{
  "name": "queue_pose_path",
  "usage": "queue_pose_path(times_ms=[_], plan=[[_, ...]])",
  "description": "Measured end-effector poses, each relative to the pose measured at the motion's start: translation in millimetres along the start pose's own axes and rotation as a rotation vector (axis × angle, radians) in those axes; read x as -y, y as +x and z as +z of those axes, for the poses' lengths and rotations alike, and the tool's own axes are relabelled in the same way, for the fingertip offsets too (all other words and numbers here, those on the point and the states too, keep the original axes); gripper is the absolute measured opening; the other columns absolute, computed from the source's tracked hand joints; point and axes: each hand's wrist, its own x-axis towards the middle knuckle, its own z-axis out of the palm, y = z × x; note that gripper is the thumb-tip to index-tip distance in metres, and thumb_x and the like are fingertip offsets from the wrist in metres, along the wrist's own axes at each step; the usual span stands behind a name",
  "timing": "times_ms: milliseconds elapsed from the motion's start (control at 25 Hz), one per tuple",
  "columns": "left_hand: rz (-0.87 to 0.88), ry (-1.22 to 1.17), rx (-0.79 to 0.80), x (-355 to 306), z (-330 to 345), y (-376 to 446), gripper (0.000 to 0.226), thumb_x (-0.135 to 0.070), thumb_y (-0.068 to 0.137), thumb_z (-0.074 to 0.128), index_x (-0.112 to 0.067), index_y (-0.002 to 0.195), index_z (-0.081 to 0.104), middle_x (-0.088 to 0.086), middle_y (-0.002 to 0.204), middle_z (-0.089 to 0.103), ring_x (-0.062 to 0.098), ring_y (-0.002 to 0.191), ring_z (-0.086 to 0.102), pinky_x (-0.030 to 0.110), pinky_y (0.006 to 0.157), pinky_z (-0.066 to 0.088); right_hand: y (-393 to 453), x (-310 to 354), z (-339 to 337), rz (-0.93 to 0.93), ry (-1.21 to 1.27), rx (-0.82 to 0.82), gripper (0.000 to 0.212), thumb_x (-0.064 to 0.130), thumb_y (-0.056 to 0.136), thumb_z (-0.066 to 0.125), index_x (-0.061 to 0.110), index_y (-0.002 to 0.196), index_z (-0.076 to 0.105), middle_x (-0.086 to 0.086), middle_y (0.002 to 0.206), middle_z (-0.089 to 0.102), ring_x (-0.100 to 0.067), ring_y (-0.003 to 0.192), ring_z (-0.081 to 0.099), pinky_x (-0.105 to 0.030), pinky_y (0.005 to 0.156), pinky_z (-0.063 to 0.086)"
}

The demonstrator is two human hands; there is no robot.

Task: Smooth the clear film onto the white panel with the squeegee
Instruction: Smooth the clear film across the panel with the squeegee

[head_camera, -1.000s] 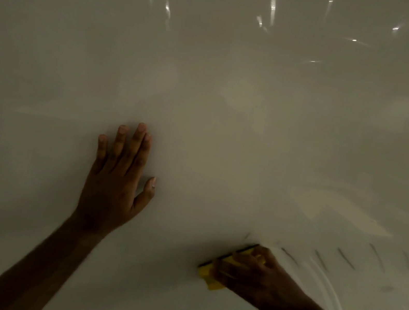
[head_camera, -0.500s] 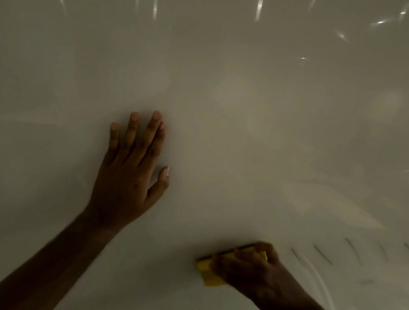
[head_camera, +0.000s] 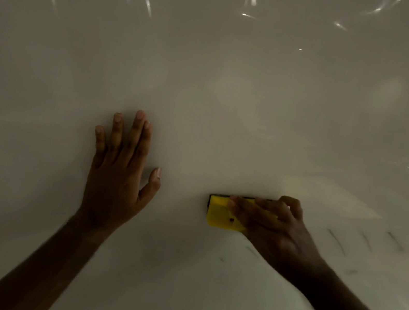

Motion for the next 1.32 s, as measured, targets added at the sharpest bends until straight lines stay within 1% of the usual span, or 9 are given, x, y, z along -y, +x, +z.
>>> queue_pose_path(times_ms=[160, 280, 400, 560, 680, 960, 1080, 1200, 1320], plan=[[-0.006, 0.016, 0.005, -6, 1, 2, 0.079, -0.039, 0.106, 0.044, 0.002, 0.169, 0.016, 0.018, 0.178, 0.006, 0.047, 0.164, 0.007, 0.058, 0.134, -0.003, -73, 14, 23, -0.183, 0.1, 0.189, 0.043, 0.026, 0.108, 0.064, 0.026, 0.15, 0.057, 0.013, 0.154, 0.056, -0.023, 0.117, 0.068, -0.044, 0.099, 0.043], [-0.012, 0.013, 0.011, -12, 1, 5, 0.079, -0.038, 0.106, 0.044, 0.003, 0.168, 0.019, 0.017, 0.178, 0.006, 0.048, 0.164, 0.008, 0.058, 0.134, -0.002, -105, 8, 21, -0.256, 0.063, 0.222, 0.038, 0.026, 0.109, 0.061, 0.026, 0.147, 0.062, 0.01, 0.156, 0.056, -0.022, 0.119, 0.067, -0.041, 0.103, 0.04], [-0.038, 0.016, 0.03, -19, -1, 7, 0.079, -0.038, 0.106, 0.045, 0.002, 0.169, 0.016, 0.018, 0.178, 0.006, 0.046, 0.165, 0.005, 0.058, 0.134, -0.001, -82, -27, -2, -0.106, 0.063, 0.144, 0.034, 0.027, 0.108, 0.063, 0.024, 0.141, 0.066, 0.007, 0.152, 0.06, -0.027, 0.117, 0.068, -0.046, 0.094, 0.044], [-0.021, 0.006, 0.036, -40, 0, 15, 0.08, -0.037, 0.105, 0.047, 0.003, 0.168, 0.019, 0.019, 0.178, 0.007, 0.046, 0.164, 0.008, 0.056, 0.135, -0.002, -43, -54, -26, 0.157, -0.036, -0.03, 0.049, 0.035, 0.105, 0.067, 0.027, 0.152, 0.056, 0.012, 0.155, 0.055, -0.023, 0.114, 0.064, -0.045, 0.092, 0.039], [0.017, 0.009, 0.05, -62, 5, 20, 0.081, -0.038, 0.104, 0.049, 0.003, 0.168, 0.02, 0.018, 0.178, 0.007, 0.046, 0.164, 0.008, 0.056, 0.135, -0.003, -62, -44, -12, 0.109, 0.002, -0.015, 0.051, 0.031, 0.105, 0.068, 0.029, 0.153, 0.054, 0.014, 0.154, 0.056, -0.023, 0.114, 0.066, -0.047, 0.091, 0.043], [0.005, -0.01, 0.065, -89, 12, 28, 0.082, -0.04, 0.104, 0.047, 0.003, 0.169, 0.018, 0.019, 0.178, 0.006, 0.046, 0.165, 0.004, 0.06, 0.134, 0.002, -158, -43, 1, -0.071, 0.01, 0.254, 0.048, 0.025, 0.112, 0.049, 0.032, 0.16, 0.044, 0.011, 0.159, 0.051, -0.02, 0.121, 0.064, -0.042, 0.101, 0.039], [0.009, -0.008, 0.07, -90, 12, 28, 0.083, -0.04, 0.104, 0.047, 0.002, 0.169, 0.017, 0.018, 0.179, 0.004, 0.042, 0.165, -0.002, 0.058, 0.135, 0.0, -155, -73, -18, 0.22, -0.004, 0.143, 0.053, 0.04, 0.108, 0.049, 0.039, 0.16, 0.038, 0.009, 0.152, 0.054, -0.028, 0.111, 0.063, -0.044, 0.094, 0.037], [0.008, 0.0, 0.077, -93, 12, 29, 0.085, -0.043, 0.104, 0.048, 0.001, 0.17, 0.015, 0.018, 0.179, 0.005, 0.047, 0.165, 0.003, 0.059, 0.135, 0.002, -140, -87, -29, 0.544, -0.009, -0.03, 0.058, 0.046, 0.1, 0.06, 0.024, 0.153, 0.05, -0.003, 0.145, 0.057, -0.037, 0.101, 0.059, -0.047, 0.092, 0.039], [-0.009, 0.019, 0.075, -102, 14, 30, 0.089, -0.049, 0.105, 0.047, 0.001, 0.17, 0.014, 0.019, 0.179, 0.005, 0.049, 0.164, 0.006, 0.058, 0.135, 0.001, -130, -69, -14, 0.714, 0.032, -0.138, 0.066, 0.043, 0.092, 0.068, 0.013, 0.15, 0.054, -0.01, 0.141, 0.058, -0.034, 0.106, 0.056, -0.049, 0.098, 0.041]])
